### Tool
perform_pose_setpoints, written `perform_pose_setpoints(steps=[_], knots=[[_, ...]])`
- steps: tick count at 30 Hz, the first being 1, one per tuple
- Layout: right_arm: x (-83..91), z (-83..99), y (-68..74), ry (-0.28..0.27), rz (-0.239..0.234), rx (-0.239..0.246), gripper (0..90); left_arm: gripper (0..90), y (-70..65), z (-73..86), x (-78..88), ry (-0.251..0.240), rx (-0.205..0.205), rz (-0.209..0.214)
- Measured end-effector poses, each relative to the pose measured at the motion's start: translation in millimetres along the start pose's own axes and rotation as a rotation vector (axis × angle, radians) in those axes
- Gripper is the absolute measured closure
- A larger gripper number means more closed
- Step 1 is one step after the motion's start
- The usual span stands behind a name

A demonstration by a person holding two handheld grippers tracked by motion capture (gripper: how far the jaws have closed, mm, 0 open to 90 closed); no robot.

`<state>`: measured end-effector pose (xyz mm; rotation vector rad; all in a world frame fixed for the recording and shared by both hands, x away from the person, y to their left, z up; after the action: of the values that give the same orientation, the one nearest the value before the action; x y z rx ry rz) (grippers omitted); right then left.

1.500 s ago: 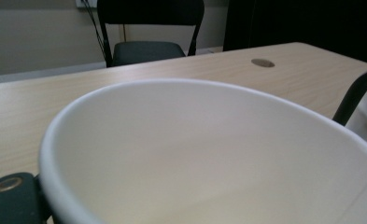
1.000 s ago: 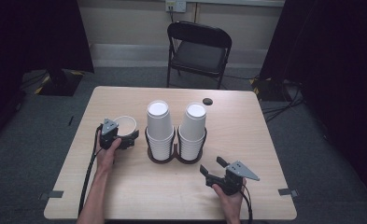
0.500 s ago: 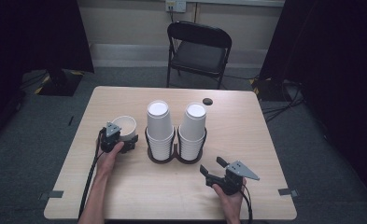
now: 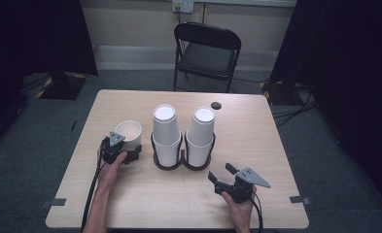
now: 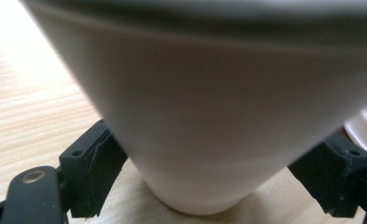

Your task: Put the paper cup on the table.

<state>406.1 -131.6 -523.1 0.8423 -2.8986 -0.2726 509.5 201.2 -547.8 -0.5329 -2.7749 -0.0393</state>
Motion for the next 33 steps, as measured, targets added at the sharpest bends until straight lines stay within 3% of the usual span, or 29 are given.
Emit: perform_pose_setpoints(steps=[4,11,15,19,22,24,28,33], knots=[[0.2,-0.1,0.4,-0.002,0.0,-0.001,18.3,15.7,0.0,3.0,8.7,-0.001,0.006,-0.004],[-0.1,0.0,0.7,-0.001,0.0,0.005,17.9,15.5,-3.8,2.5,27.2,-0.066,0.045,-0.012],[0.1,-0.1,0.7,-0.002,0.001,0.004,17.9,15.6,-10.2,0.7,37.8,-0.089,0.032,-0.012],[0.2,-0.2,0.5,-0.003,0.003,0.005,17.9,15.5,-23.8,-0.5,48.6,-0.136,0.033,-0.025],[0.2,-0.2,0.8,-0.003,0.004,0.009,17.9,15.6,-37.3,3.4,57.9,-0.14,-0.001,-0.028],[0.2,-0.2,0.9,-0.004,0.005,0.012,17.9,15.5,-49.3,2.6,66.2,-0.174,0.023,-0.008],[0.3,0.3,1.3,0.001,0.006,0.021,17.8,15.5,-63.2,-0.5,76.9,-0.198,0.016,0.011],[0.8,0.9,2.2,0.008,0.005,0.02,17.1,15.4,-92.1,1.3,90.8,-0.209,-0.009,0.059]])
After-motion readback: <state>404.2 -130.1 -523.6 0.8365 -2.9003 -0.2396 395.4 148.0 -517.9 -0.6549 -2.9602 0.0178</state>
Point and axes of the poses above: each handheld gripper's, and its own axes: x roughly backward along the jaws, z roughly out of its underside, y roughly to its left, the point moved 10 cm from there along -x, roughly forward along the jaws, and after that the axes turned 13 degrees about -y, right-handed, at the moved point
